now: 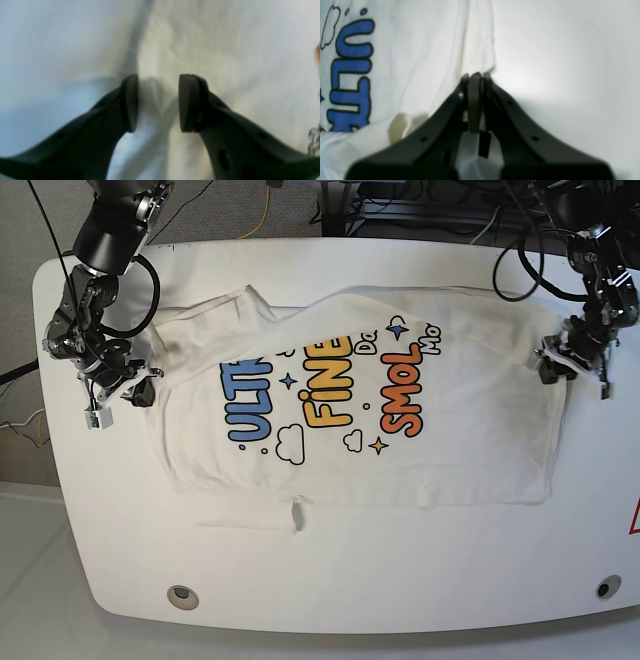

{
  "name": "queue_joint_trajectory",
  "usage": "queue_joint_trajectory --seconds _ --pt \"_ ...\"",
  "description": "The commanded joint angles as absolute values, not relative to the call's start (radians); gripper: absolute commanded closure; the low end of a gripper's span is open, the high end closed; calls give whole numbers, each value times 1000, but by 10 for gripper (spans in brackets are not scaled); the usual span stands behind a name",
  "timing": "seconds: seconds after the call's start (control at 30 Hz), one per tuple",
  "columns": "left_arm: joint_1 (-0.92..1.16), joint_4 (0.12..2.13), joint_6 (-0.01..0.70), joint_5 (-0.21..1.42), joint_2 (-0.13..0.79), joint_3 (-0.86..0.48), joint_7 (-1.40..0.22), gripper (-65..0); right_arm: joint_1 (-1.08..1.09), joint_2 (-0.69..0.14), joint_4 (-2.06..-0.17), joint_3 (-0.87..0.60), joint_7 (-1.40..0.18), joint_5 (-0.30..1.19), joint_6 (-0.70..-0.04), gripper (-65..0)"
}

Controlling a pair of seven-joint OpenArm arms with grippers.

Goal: Fold the T-shirt properly
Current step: 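Move the open left gripper along the shirt's side edge toward the hem, then lower the left gripper onto the side edge near the hem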

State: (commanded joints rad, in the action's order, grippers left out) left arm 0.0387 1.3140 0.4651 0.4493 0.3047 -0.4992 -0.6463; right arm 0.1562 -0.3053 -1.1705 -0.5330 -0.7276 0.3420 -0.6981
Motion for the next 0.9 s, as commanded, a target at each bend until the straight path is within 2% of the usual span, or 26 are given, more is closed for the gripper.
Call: queue_joint_trajectory --seconds 0.1,0.17,0.23,0.63,0.9 --pt "9 1276 467 458 312 -492 -640 -166 156 -306 -1168 -535 -730 341 -698 -1" --pt "-61 1165 469 488 350 -491 -648 -235 160 -305 -1161 -535 -736 346 -698 -35" --pt "-89 1129 473 493 362 -496 -655 -243 160 -305 -1159 -535 -736 347 -698 -50" --pt "-228 978 480 453 420 -508 -690 -229 166 -306 -1163 -535 -731 354 -698 -77" --pt "-289 908 483 423 425 -511 -664 -241 167 -306 -1159 -535 -734 353 -698 -60"
